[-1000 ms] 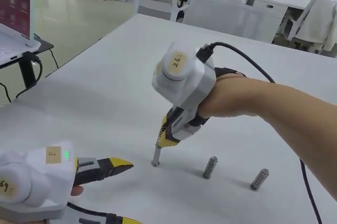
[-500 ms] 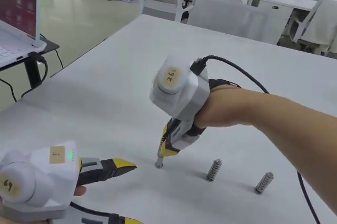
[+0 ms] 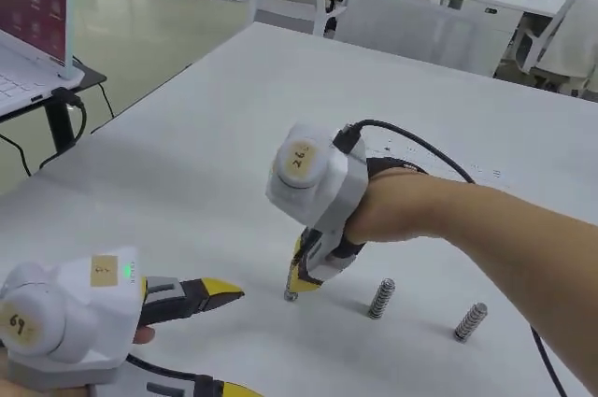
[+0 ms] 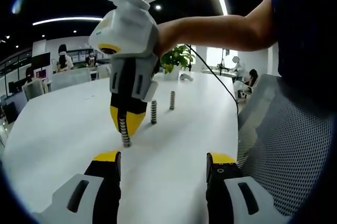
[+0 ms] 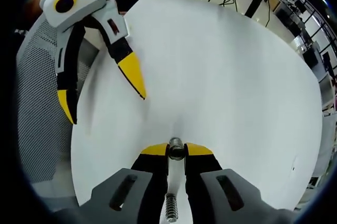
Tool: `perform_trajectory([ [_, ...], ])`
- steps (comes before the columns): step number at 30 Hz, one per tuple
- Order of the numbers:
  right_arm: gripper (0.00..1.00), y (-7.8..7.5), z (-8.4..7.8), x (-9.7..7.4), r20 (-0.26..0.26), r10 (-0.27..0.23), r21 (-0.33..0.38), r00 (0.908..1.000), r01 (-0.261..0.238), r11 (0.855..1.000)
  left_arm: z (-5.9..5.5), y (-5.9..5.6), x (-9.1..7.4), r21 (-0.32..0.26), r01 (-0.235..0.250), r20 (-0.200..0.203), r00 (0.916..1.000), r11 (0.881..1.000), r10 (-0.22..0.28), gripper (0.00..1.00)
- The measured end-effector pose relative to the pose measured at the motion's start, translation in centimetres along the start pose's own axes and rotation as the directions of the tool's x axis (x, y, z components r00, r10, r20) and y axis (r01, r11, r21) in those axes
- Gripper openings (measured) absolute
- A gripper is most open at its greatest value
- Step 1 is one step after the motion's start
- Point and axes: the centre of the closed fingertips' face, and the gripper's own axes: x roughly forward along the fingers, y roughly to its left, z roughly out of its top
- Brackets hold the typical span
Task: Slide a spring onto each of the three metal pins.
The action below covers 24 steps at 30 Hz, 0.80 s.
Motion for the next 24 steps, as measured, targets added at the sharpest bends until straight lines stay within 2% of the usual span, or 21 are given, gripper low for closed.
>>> perform_trajectory([
  [13, 0.10, 0.2, -0.7, 0.7, -0.011, 0.007, 0.031, 0.9999, -0.006, 1.000, -0.1, 0.0, 0.0, -0.002, 0.003, -0.002, 1.0000, 1.000, -0.003, 0.61],
  [17, 0.15, 0.3, -0.8, 0.9, -0.012, 0.014, 0.039, 0.9998, -0.014, 0.999, -0.1, 0.1, 0.0, 0.000, 0.001, -0.001, 1.0000, 1.000, -0.001, 0.60],
  [24, 0.17, 0.1, -1.3, 0.6, -0.006, 0.009, 0.056, 0.9999, -0.009, 0.998, -0.3, 0.3, -0.1, -0.001, 0.000, -0.006, 1.0000, 1.000, 0.000, 0.61],
])
